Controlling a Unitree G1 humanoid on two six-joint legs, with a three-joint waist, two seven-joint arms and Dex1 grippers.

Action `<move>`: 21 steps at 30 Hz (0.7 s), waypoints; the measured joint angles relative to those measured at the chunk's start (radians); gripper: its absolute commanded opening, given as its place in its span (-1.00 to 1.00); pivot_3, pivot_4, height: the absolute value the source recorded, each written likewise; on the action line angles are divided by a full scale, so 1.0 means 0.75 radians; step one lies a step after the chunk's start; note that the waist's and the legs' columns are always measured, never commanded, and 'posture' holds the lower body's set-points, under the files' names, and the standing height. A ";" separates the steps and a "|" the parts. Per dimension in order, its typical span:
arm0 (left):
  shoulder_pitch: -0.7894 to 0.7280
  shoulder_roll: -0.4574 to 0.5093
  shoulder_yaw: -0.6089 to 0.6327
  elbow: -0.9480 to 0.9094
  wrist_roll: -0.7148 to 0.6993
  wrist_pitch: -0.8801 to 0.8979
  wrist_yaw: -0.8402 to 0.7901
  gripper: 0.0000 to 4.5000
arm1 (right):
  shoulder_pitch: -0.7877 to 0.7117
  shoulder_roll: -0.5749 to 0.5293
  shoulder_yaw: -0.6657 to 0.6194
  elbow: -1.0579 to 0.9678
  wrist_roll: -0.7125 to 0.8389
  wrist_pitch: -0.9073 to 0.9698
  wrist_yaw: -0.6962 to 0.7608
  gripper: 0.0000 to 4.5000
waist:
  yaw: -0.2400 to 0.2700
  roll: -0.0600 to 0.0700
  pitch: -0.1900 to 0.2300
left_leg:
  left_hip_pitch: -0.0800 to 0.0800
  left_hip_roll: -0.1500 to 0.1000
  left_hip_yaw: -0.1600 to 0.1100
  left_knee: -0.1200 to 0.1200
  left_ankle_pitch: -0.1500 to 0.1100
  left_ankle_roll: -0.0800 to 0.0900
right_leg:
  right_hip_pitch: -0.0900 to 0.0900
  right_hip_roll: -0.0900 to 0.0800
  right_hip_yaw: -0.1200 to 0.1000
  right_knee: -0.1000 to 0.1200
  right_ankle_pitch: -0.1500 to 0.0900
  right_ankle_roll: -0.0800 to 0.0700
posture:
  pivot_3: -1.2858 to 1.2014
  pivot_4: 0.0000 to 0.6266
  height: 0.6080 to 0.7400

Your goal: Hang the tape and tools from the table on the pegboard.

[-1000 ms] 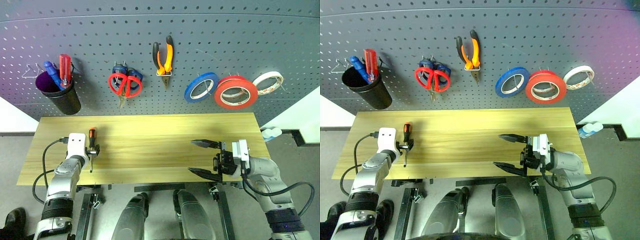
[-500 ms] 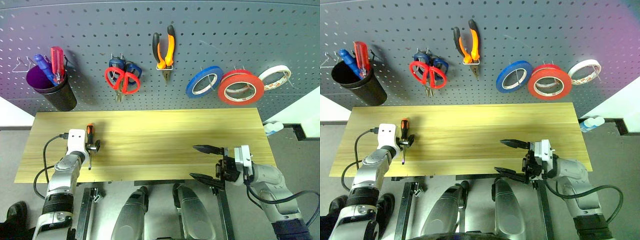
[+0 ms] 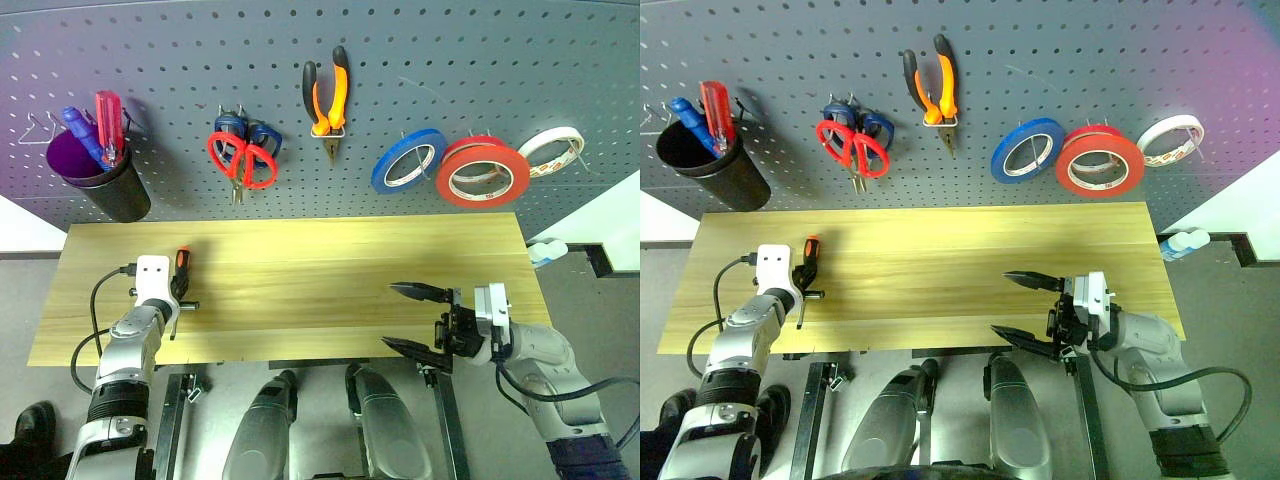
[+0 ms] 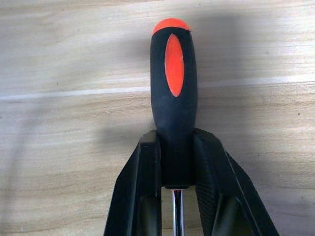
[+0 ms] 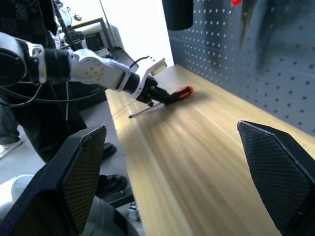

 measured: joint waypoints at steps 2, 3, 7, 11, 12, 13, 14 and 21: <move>0.006 -0.003 0.004 -0.008 -0.002 0.005 0.001 -0.77 | -0.010 0.000 0.000 0.006 0.000 0.000 0.000 1.00 | 0.001 0.000 0.000 | 0.000 0.000 0.000 -0.001 0.000 0.000 | 0.000 0.000 0.000 -0.001 0.000 0.000 | -0.04 0.34 1.00; 0.011 -0.004 0.005 -0.014 -0.001 0.006 0.001 -0.77 | -0.011 0.000 0.000 0.011 0.000 0.000 0.000 1.00 | 0.002 0.000 0.000 | 0.000 0.000 0.000 -0.001 0.000 0.000 | 0.000 0.000 0.000 -0.001 0.000 0.000 | -0.04 0.33 1.00; 0.065 -0.020 0.008 -0.086 -0.013 0.000 -0.006 -0.77 | -0.015 0.005 0.000 0.029 0.012 0.007 0.004 1.00 | 0.001 0.000 0.000 | -0.001 0.000 0.000 -0.002 -0.001 0.001 | 0.000 0.000 0.000 -0.004 0.000 0.000 | -0.04 0.28 1.00; 0.149 -0.047 0.016 -0.224 -0.012 -0.055 0.030 -0.77 | -0.045 0.018 0.000 0.048 0.048 0.016 0.023 1.00 | 0.004 -0.001 0.001 | -0.003 0.000 -0.001 -0.002 -0.001 0.001 | -0.001 0.000 0.000 -0.007 0.000 0.000 | -0.03 0.24 1.00; 0.188 -0.058 0.028 -0.294 -0.017 -0.077 0.035 -0.77 | -0.050 0.024 -0.002 0.050 0.064 0.017 0.030 1.00 | 0.004 -0.001 0.000 | -0.003 0.000 -0.001 -0.003 -0.001 0.002 | -0.001 0.000 0.000 -0.008 0.000 0.000 | -0.03 0.23 1.00; 0.223 -0.069 0.035 -0.356 -0.026 -0.096 0.034 -0.77 | -0.051 0.028 -0.005 0.052 0.076 0.017 0.037 1.00 | 0.005 -0.001 0.001 | -0.004 0.000 0.000 -0.003 -0.002 0.003 | -0.001 0.000 0.000 -0.009 0.000 0.000 | -0.03 0.23 1.00; 0.254 -0.082 0.037 -0.414 -0.035 -0.111 0.033 -0.77 | -0.054 0.029 -0.007 0.056 0.086 0.023 0.046 1.00 | 0.006 0.000 0.001 | -0.005 0.000 -0.001 -0.003 -0.002 0.003 | -0.001 0.000 0.000 -0.011 0.000 0.001 | -0.03 0.21 1.00; 0.447 -0.140 0.022 -0.750 -0.054 -0.131 0.034 -0.77 | -0.105 0.062 -0.025 0.120 0.142 0.036 0.088 1.00 | 0.008 0.000 0.000 | -0.009 0.000 -0.001 -0.002 -0.003 0.004 | -0.002 0.000 0.000 -0.015 0.002 0.003 | -0.02 0.14 1.00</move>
